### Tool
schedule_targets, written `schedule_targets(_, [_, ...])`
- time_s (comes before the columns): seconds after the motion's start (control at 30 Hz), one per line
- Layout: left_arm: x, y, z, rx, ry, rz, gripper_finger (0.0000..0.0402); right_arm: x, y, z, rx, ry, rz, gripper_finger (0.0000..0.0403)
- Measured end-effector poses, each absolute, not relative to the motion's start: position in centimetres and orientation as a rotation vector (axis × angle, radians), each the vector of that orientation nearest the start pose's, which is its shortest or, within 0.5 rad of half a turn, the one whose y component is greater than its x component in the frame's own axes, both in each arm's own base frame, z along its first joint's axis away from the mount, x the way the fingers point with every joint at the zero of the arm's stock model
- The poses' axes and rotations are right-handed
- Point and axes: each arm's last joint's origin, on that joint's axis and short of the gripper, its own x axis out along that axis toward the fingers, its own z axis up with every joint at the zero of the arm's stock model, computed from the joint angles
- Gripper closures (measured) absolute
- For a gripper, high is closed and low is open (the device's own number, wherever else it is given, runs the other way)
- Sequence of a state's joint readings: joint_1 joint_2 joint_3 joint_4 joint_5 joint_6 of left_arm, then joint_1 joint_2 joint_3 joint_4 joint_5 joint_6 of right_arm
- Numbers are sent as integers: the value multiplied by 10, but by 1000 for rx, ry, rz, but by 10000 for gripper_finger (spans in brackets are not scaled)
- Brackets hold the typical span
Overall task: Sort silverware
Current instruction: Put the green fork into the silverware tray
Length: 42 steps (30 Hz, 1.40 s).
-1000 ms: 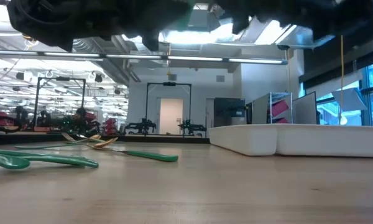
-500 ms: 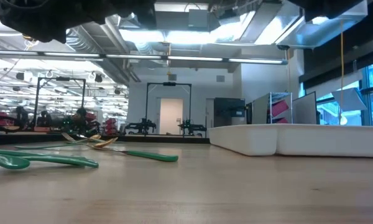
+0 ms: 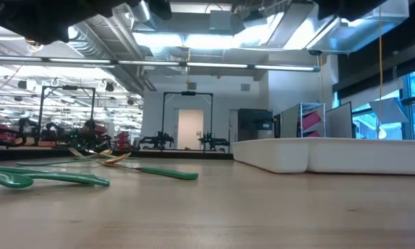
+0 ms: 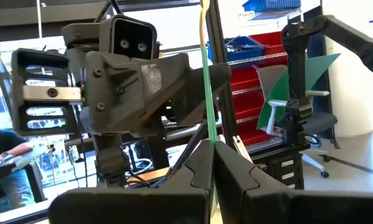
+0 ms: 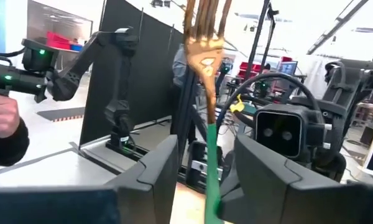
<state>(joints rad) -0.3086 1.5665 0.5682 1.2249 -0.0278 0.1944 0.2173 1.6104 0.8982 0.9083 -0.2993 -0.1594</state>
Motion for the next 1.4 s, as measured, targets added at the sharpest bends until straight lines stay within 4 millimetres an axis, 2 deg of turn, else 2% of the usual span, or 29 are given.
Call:
schedule_targets(0.4, [282,-90,215,155,-242,-261,401,339,84,272,-167,-246,517,364])
schedule_targets(0.6, [283,-89,214,157,-234,-261,401,348,87,272,-170,-236,552,391])
schedule_targets(1.03, [283,-89,212,154,-208,-263,401,351,87,268,-161,-184,563,397])
schedule_targets(1.17, [283,-89,212,152,-211,-262,401,351,87,265,-149,-156,566,373])
schedule_targets(1.4, [283,-89,213,148,-218,-258,401,352,88,263,-139,-138,588,305])
